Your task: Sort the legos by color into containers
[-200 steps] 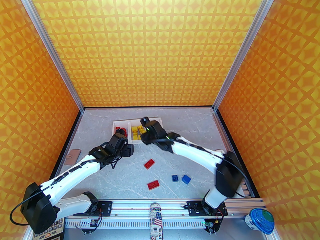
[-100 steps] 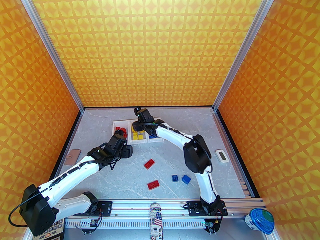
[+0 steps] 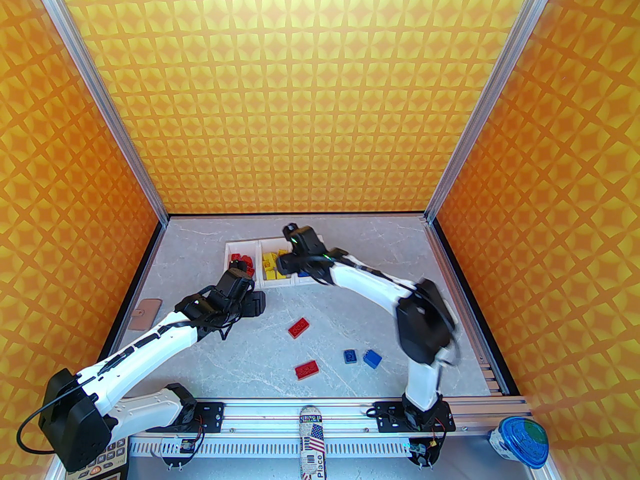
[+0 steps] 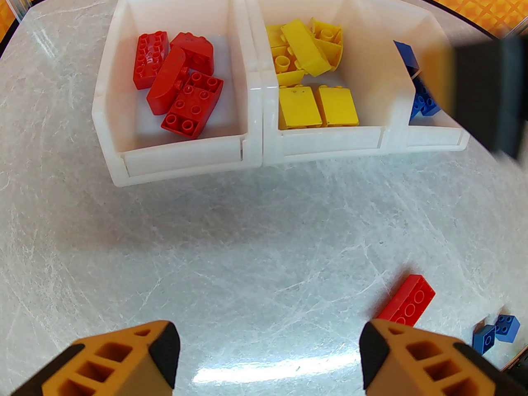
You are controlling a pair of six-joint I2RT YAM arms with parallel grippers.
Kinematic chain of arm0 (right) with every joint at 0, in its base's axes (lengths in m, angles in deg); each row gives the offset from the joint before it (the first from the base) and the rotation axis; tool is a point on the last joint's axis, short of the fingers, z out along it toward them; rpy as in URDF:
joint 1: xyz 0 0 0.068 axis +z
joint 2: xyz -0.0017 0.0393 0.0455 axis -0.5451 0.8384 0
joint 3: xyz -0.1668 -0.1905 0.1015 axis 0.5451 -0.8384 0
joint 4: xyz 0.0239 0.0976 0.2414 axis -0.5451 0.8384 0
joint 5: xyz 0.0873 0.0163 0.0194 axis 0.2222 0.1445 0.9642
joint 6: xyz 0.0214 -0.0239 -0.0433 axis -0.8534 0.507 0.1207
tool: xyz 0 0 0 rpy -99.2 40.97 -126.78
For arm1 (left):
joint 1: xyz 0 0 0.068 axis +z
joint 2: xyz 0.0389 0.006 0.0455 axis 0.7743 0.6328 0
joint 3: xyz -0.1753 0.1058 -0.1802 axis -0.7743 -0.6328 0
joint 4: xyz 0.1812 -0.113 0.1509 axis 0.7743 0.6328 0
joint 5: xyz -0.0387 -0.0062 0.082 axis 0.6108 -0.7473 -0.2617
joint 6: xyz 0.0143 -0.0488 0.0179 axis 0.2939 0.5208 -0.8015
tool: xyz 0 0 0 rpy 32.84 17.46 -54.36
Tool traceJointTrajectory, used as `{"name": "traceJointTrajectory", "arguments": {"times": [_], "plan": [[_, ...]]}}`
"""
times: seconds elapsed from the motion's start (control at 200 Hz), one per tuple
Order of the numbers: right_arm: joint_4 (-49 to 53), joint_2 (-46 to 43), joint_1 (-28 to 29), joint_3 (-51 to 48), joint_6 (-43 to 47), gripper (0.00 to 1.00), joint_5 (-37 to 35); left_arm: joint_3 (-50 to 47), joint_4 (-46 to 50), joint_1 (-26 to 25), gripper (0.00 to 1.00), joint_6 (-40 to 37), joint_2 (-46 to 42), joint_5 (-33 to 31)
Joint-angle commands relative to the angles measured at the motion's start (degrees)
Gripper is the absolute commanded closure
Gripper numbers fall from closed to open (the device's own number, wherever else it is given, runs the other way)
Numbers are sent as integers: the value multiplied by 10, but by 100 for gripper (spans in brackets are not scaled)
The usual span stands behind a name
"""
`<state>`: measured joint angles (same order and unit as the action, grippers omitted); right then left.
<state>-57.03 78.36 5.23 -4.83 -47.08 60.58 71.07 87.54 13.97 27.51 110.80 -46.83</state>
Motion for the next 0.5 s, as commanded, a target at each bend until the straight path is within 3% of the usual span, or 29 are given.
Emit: {"name": "traceJointTrajectory", "arguments": {"times": [0.0,0.215,0.495], "plan": [[-42,-82,1,-71,-7,26,-27,-4,-16,-6,23,-6,-3,-7],[-37,-191,1,-190,-15,26,-39,3,-32,-34,23,-18,24,-6],[-15,-268,1,-273,-33,27,-50,7,-59,-53,22,-33,53,15]]}}
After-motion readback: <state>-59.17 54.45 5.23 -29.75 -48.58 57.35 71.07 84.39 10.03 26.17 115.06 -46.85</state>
